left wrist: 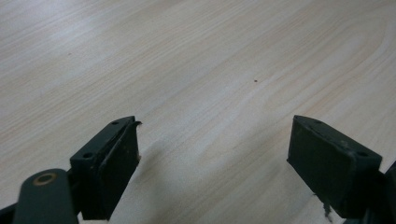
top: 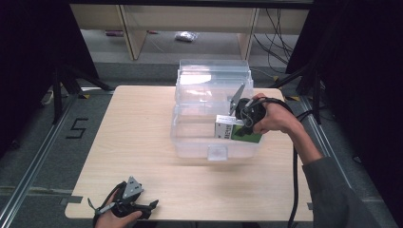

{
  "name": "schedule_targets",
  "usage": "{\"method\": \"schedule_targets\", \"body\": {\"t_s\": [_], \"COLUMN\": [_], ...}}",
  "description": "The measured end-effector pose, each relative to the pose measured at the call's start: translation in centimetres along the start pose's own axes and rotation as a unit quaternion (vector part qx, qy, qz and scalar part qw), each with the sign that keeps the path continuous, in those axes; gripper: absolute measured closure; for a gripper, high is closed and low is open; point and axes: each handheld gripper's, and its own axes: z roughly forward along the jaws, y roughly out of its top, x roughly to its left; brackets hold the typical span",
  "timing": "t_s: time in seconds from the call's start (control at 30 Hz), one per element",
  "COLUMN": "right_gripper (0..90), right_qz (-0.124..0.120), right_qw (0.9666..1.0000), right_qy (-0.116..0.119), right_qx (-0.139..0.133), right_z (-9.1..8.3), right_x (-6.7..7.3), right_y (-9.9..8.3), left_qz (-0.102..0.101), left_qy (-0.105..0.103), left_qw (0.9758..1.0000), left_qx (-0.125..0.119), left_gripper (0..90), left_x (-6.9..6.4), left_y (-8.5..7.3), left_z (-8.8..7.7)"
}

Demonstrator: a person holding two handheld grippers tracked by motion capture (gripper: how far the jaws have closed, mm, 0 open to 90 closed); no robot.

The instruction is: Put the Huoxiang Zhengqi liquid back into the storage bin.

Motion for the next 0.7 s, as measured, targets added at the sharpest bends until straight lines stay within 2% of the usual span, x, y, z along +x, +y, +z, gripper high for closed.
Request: {"method": "schedule_targets", "body": {"t_s": [0.03, 0.07, 0.1, 0.13, 0.27, 0.3, 0.33, 0.37, 0.4, 0.47, 0.6, 0.63, 0.67, 0.7], "right_gripper": [65.2, 65.2, 65.2, 65.2, 65.2, 65.2, 65.2, 65.2, 65.2, 65.2, 65.1, 65.1, 65.1, 65.1], "right_qz": [0.031, 0.018, 0.016, 0.012, 0.021, 0.011, 0.013, 0.006, -0.001, 0.017, -0.009, 0.008, -0.002, -0.001], "right_qw": [0.9995, 0.9998, 0.9998, 0.9998, 0.9997, 0.9999, 0.9999, 0.9999, 0.9999, 0.9997, 0.9998, 0.9998, 0.9998, 0.9997], "right_qy": [0.002, 0.003, -0.003, -0.001, -0.001, -0.001, 0.001, -0.001, 0.000, -0.001, 0.004, 0.001, 0.003, 0.005], "right_qx": [0.010, 0.006, 0.015, 0.013, 0.012, 0.007, 0.005, 0.014, 0.011, 0.020, 0.018, 0.020, 0.018, 0.022], "right_z": [0.1, 0.3, 0.5, 0.7, 1.2, 1.4, 1.5, 1.6, 1.7, 2.1, 3.1, 3.2, 3.4, 3.6], "right_x": [0.1, -0.3, -0.6, -0.9, -1.9, -2.2, -2.3, -2.6, -2.9, -3.1, -3.8, -3.7, -3.9, -3.8], "right_y": [-0.1, -0.1, -0.1, -0.2, -0.4, -0.5, -0.5, -0.6, -0.6, -0.8, -0.8, -0.9, -0.9, -0.9], "left_qz": [0.000, -0.001, -0.001, 0.001, -0.001, 0.000, 0.003, 0.006, 0.000, 0.001, -0.001, -0.001, 0.001, 0.003], "left_qy": [0.001, 0.001, 0.000, 0.000, 0.000, 0.000, -0.002, -0.005, -0.001, -0.001, -0.001, -0.001, -0.001, -0.002], "left_qw": [1.0000, 1.0000, 1.0000, 1.0000, 1.0000, 1.0000, 1.0000, 0.9999, 1.0000, 1.0000, 1.0000, 1.0000, 1.0000, 1.0000], "left_qx": [0.000, 0.000, -0.001, 0.001, 0.000, 0.000, 0.002, 0.006, 0.000, 0.001, 0.000, 0.000, 0.001, 0.002], "left_gripper": [15.8, 15.8, 15.8, 15.8, 15.8, 15.8, 15.8, 15.8, 15.8, 15.8, 15.8, 15.8, 15.8, 15.8], "left_x": [0.0, 0.0, 0.0, 0.0, 0.0, 0.0, 0.0, 0.1, 0.0, 0.0, 0.0, 0.0, 0.0, 0.0], "left_y": [0.0, 0.0, 0.0, 0.0, 0.0, 0.0, 0.0, 0.0, 0.0, 0.0, 0.0, 0.0, 0.0, 0.0], "left_z": [0.0, 0.0, 0.0, 0.0, 0.0, 0.0, 0.0, -0.1, 0.0, 0.0, 0.0, 0.0, 0.0, 0.0]}}
